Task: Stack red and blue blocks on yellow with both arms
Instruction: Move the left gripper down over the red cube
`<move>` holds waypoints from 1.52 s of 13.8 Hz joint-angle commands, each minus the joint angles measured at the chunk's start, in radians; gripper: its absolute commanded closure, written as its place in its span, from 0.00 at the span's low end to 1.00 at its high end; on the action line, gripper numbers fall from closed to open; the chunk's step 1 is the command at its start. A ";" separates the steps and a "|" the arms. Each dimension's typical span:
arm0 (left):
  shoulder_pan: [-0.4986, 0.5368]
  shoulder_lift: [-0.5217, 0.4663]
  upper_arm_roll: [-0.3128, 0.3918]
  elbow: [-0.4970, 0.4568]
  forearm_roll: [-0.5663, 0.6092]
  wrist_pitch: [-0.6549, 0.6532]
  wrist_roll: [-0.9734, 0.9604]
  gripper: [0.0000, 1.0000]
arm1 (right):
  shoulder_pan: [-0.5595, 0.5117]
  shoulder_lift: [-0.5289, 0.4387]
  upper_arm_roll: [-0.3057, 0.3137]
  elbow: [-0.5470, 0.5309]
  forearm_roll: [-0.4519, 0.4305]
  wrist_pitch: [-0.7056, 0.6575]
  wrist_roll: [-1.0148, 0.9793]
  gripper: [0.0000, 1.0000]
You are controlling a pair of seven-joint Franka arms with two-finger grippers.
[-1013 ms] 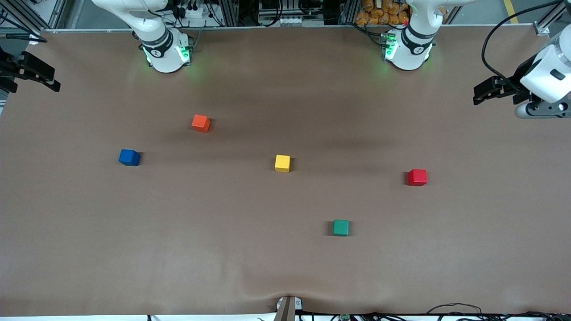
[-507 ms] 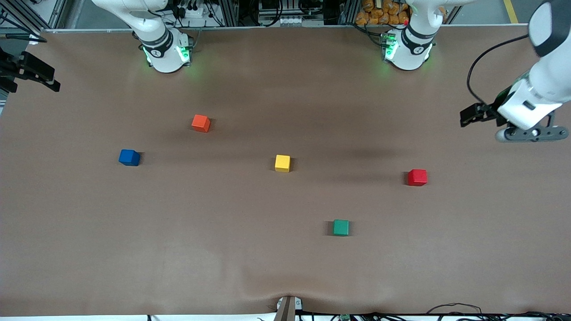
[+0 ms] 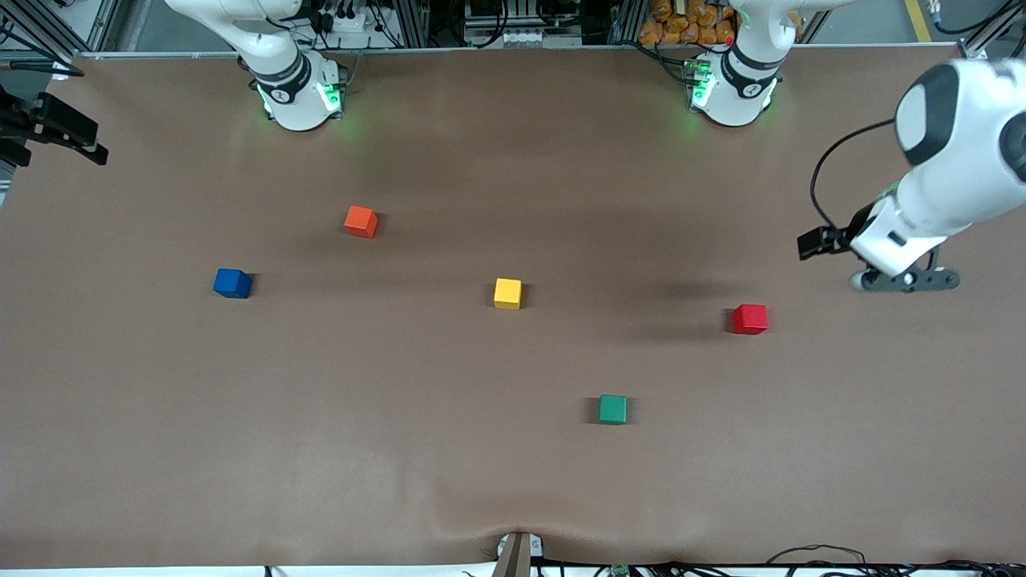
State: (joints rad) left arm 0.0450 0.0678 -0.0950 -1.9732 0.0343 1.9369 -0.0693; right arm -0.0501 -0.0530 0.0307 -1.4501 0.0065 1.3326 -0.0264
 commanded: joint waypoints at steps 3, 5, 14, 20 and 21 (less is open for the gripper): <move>0.007 0.102 -0.005 -0.007 -0.011 0.103 -0.004 0.00 | -0.023 -0.001 0.011 0.002 0.016 -0.007 0.010 0.00; 0.009 0.150 -0.005 -0.009 -0.011 0.140 -0.004 0.00 | -0.023 -0.001 0.011 0.002 0.016 -0.007 0.011 0.00; 0.003 0.302 -0.005 -0.099 -0.013 0.433 -0.007 0.00 | -0.025 -0.001 0.011 0.002 0.016 -0.009 0.010 0.00; -0.004 0.358 -0.005 -0.101 -0.013 0.468 -0.007 0.08 | -0.027 -0.001 0.011 0.002 0.016 -0.009 0.010 0.00; -0.004 0.366 -0.005 -0.101 -0.013 0.485 -0.007 0.09 | -0.027 -0.001 0.011 0.002 0.016 -0.009 0.010 0.00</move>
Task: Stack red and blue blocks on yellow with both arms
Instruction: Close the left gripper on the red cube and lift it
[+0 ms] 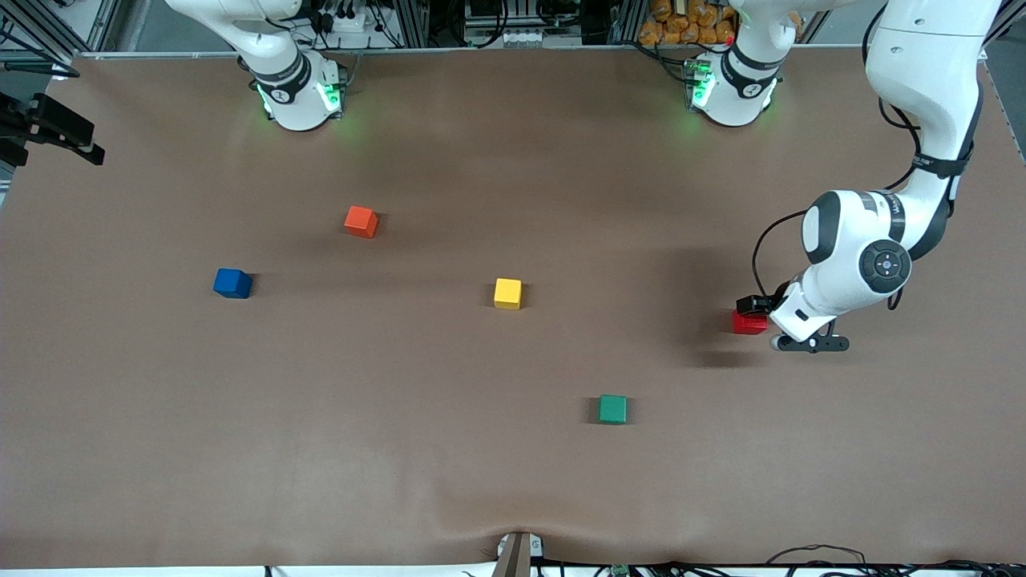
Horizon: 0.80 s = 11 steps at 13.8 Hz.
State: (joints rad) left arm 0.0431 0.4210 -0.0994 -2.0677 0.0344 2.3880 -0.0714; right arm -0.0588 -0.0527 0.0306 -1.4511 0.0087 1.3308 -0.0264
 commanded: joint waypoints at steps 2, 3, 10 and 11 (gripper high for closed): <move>-0.002 0.028 -0.002 -0.006 -0.013 0.054 -0.005 0.10 | -0.021 -0.001 0.011 0.003 0.014 -0.007 0.010 0.00; -0.002 0.035 -0.002 -0.006 -0.013 0.057 -0.005 0.10 | -0.021 -0.001 0.011 0.001 0.014 -0.007 0.010 0.00; -0.002 0.065 -0.002 -0.008 -0.013 0.097 -0.005 0.52 | -0.023 -0.001 0.011 0.001 0.014 -0.008 0.010 0.00; -0.002 0.062 -0.002 -0.009 -0.013 0.096 -0.005 0.65 | -0.023 -0.001 0.011 0.001 0.014 -0.008 0.010 0.00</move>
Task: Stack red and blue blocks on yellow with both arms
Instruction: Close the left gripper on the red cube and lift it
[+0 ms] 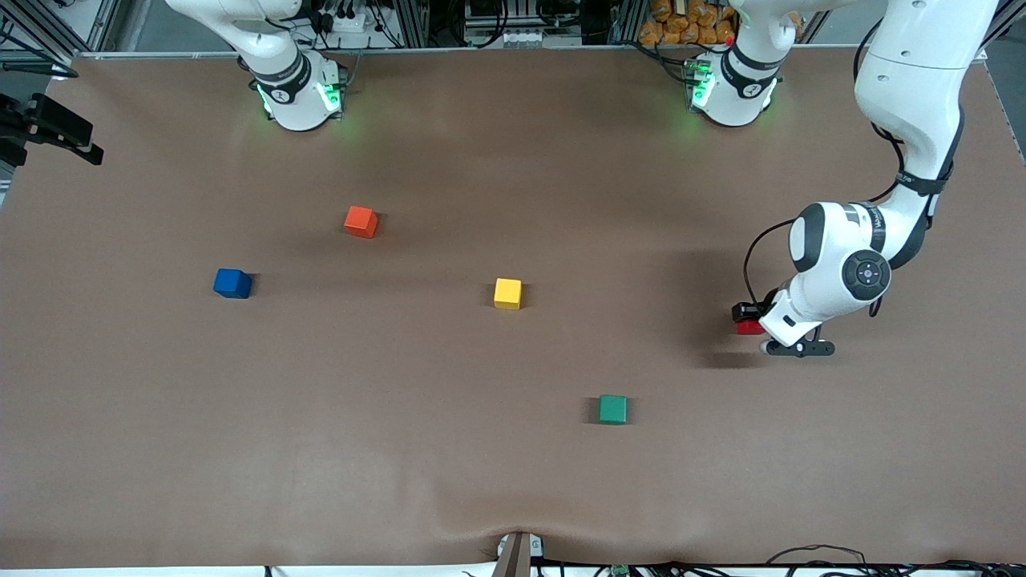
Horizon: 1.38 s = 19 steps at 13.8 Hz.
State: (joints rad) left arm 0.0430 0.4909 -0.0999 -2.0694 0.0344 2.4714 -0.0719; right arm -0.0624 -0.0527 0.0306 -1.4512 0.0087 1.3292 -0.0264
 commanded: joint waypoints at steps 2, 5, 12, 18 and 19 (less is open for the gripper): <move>-0.002 -0.020 -0.009 -0.009 -0.013 0.001 -0.011 0.82 | -0.020 -0.001 0.011 0.002 0.014 -0.007 0.010 0.00; -0.002 -0.070 -0.038 -0.001 -0.013 -0.084 -0.069 0.99 | -0.020 -0.001 0.011 0.002 0.014 -0.007 0.010 0.00; -0.002 -0.156 -0.194 0.145 -0.011 -0.420 -0.299 1.00 | -0.020 -0.001 0.011 0.000 0.014 -0.008 0.010 0.00; -0.118 -0.140 -0.279 0.331 -0.001 -0.614 -0.433 0.99 | -0.020 -0.001 0.011 0.002 0.014 -0.005 0.010 0.00; -0.147 -0.132 -0.279 0.353 0.001 -0.615 -0.451 0.99 | -0.020 -0.001 0.011 0.002 0.014 -0.005 0.010 0.00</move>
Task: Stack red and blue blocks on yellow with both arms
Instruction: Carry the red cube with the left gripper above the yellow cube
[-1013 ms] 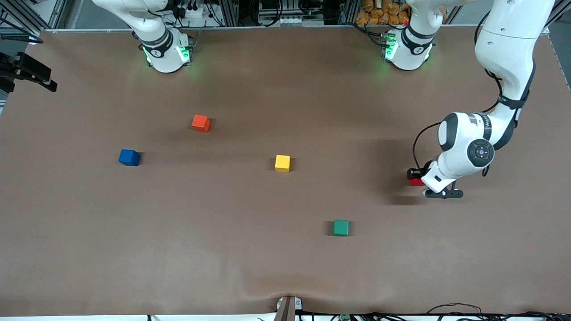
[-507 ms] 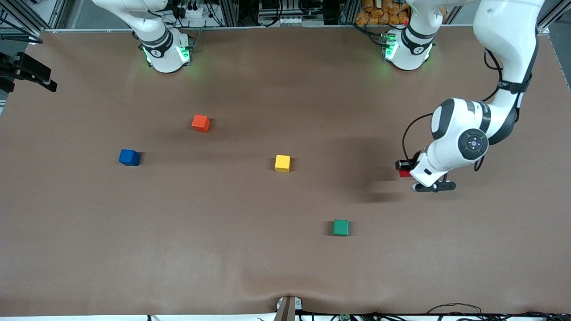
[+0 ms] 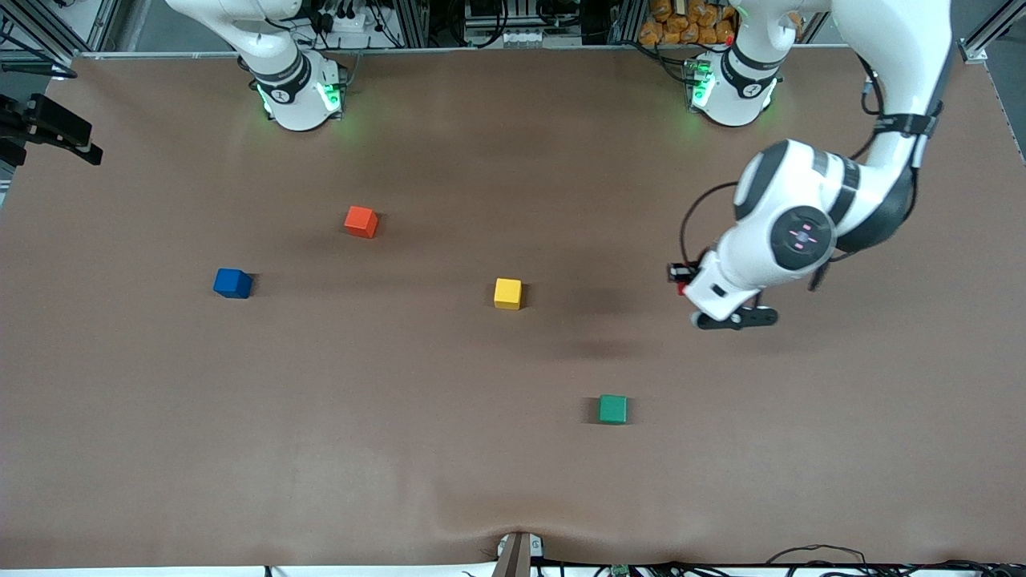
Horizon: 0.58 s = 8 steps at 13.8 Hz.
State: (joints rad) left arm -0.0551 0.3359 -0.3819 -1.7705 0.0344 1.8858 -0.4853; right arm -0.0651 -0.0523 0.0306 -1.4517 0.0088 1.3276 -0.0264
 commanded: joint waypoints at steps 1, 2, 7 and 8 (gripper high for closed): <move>-0.081 0.031 0.003 0.077 0.001 -0.030 -0.042 0.99 | -0.015 0.000 0.011 0.002 0.014 -0.001 0.010 0.00; -0.110 0.041 0.003 0.100 -0.001 -0.036 -0.044 1.00 | -0.013 0.000 0.011 0.004 0.014 0.002 0.010 0.00; -0.221 0.112 0.003 0.228 -0.011 -0.056 -0.071 1.00 | -0.018 0.000 0.011 0.002 0.014 -0.001 0.010 0.00; -0.253 0.136 0.003 0.256 -0.010 -0.056 -0.081 1.00 | -0.018 0.000 0.011 0.002 0.014 0.001 0.010 0.00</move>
State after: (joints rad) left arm -0.2529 0.4070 -0.3842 -1.6109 0.0344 1.8647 -0.5465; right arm -0.0654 -0.0518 0.0307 -1.4517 0.0093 1.3289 -0.0264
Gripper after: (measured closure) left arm 0.445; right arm 0.000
